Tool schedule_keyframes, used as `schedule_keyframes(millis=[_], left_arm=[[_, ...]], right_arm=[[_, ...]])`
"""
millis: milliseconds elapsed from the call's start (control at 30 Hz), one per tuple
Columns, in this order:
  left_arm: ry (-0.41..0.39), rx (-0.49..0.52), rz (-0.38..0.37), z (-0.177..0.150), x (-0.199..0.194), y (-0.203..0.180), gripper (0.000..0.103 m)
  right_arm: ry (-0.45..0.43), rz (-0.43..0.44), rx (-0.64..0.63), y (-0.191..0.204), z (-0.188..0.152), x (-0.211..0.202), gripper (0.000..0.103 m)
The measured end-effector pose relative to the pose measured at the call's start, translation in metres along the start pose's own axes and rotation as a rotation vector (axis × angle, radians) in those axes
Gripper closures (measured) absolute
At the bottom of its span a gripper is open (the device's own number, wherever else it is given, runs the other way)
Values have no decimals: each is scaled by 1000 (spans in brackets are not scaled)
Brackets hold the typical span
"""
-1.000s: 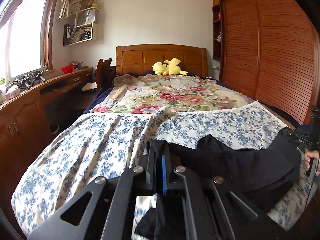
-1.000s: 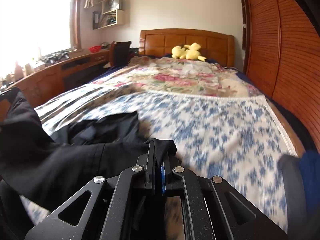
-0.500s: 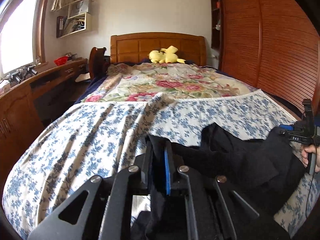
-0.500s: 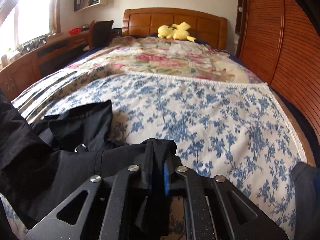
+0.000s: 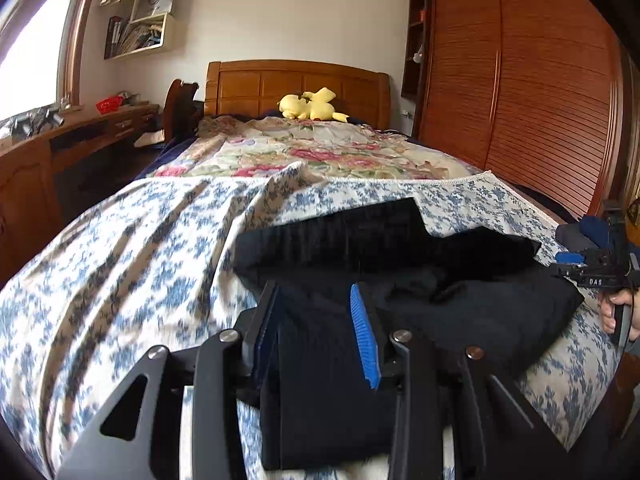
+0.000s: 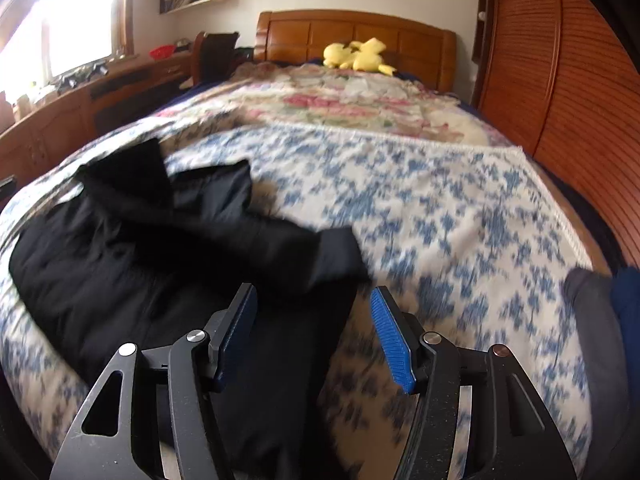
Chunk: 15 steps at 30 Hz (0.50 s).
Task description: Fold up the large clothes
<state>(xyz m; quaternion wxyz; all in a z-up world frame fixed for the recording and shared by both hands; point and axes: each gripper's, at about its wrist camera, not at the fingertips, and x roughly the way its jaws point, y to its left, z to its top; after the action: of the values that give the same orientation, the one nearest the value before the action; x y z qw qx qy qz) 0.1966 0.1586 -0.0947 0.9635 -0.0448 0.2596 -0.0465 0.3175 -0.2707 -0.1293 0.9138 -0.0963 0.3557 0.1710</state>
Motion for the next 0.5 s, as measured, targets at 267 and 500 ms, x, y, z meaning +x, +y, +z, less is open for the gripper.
schedule_keyframes(millis=[267, 500], left_arm=[[71, -14, 11, -39, -5, 8, 69], [114, -10, -13, -61, -8, 5, 69]], right_arm=[[66, 33, -14, 19, -31, 1, 37], [125, 30, 38, 18, -42, 12, 29]])
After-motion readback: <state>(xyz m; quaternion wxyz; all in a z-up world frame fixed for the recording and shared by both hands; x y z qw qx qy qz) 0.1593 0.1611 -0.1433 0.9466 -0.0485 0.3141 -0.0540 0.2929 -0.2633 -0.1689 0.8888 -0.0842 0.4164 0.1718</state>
